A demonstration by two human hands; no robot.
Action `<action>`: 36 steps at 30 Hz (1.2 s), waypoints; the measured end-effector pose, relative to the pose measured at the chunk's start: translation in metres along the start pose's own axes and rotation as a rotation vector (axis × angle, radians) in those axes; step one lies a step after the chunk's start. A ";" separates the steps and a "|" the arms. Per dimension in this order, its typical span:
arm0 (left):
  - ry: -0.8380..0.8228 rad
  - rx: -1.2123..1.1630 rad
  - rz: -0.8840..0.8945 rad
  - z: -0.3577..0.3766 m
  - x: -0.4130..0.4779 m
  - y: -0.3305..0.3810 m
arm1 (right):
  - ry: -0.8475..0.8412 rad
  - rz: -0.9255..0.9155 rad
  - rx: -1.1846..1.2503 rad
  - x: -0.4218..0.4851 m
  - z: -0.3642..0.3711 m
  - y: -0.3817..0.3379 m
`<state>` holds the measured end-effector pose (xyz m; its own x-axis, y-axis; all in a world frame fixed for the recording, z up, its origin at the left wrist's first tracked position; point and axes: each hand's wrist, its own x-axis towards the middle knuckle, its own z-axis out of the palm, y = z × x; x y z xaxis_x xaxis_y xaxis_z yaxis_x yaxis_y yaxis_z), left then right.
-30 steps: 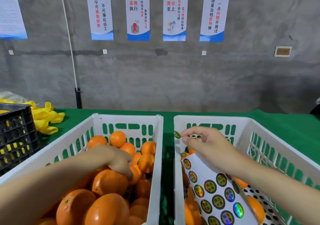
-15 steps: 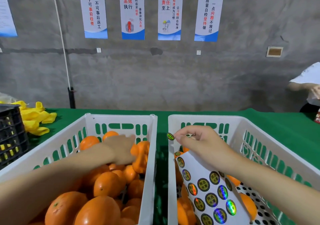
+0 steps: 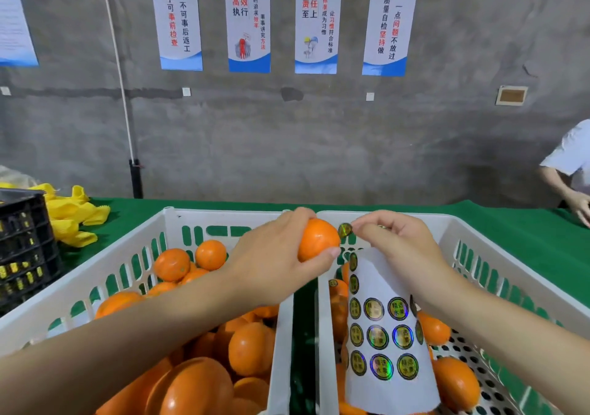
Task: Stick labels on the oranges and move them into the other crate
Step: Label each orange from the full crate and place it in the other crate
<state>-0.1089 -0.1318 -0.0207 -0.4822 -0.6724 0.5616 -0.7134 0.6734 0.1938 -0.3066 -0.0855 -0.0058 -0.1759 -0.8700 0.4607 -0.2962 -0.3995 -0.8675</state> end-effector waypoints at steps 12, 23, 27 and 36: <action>-0.113 0.013 -0.006 0.010 -0.001 -0.008 | -0.171 0.194 0.062 -0.007 0.000 -0.015; -0.070 -0.015 0.023 0.009 -0.002 -0.006 | -0.559 0.535 0.128 0.002 -0.019 -0.029; -0.059 -0.008 0.058 0.007 -0.003 -0.003 | -0.548 0.495 0.043 0.007 -0.020 -0.022; -0.058 0.064 0.104 0.003 -0.003 0.000 | -0.349 0.235 -0.096 -0.002 -0.005 -0.013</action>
<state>-0.1092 -0.1312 -0.0249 -0.5828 -0.6179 0.5279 -0.6881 0.7208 0.0841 -0.3069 -0.0774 0.0059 0.0745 -0.9863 0.1469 -0.3753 -0.1642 -0.9122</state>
